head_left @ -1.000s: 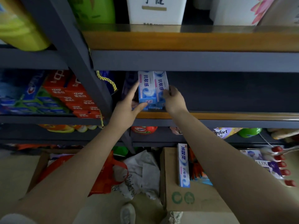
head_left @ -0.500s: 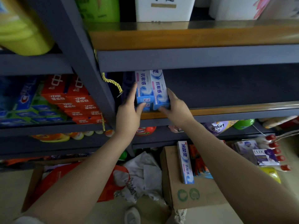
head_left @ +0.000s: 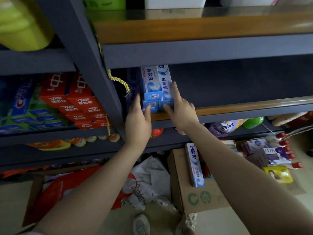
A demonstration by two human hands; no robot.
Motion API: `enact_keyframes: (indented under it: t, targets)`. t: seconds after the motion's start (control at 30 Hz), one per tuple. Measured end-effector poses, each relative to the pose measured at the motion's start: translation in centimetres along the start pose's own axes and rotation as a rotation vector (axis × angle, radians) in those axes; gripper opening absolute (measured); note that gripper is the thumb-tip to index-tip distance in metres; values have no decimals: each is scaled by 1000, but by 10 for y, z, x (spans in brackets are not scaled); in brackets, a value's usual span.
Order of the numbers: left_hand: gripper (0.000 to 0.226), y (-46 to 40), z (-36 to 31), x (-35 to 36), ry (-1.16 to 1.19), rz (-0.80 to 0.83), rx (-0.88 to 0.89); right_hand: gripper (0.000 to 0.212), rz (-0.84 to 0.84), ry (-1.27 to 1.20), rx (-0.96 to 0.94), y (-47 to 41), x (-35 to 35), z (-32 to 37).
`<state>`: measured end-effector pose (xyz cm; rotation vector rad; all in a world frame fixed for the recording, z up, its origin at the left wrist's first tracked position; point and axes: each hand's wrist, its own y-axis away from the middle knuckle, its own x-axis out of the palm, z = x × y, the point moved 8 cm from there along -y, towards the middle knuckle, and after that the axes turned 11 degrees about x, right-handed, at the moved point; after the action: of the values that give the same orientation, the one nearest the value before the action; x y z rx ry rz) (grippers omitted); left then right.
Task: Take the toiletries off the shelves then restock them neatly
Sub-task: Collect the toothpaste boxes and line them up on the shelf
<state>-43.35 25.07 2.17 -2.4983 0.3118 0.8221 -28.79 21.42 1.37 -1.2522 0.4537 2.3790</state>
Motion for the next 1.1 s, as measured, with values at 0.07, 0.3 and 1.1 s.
enact_keyframes:
  t: [0.07, 0.3, 1.1]
  targets:
    - [54, 16, -12, 0, 11, -3, 82, 61, -197, -123, -57, 16, -15, -4]
    - [28, 111, -11, 60, 53, 405, 321, 33, -200, -130, 186, 85, 10, -136]
    - [25, 235, 77, 148, 15, 614, -226, 52, 334, -227, 770, 156, 191, -311]
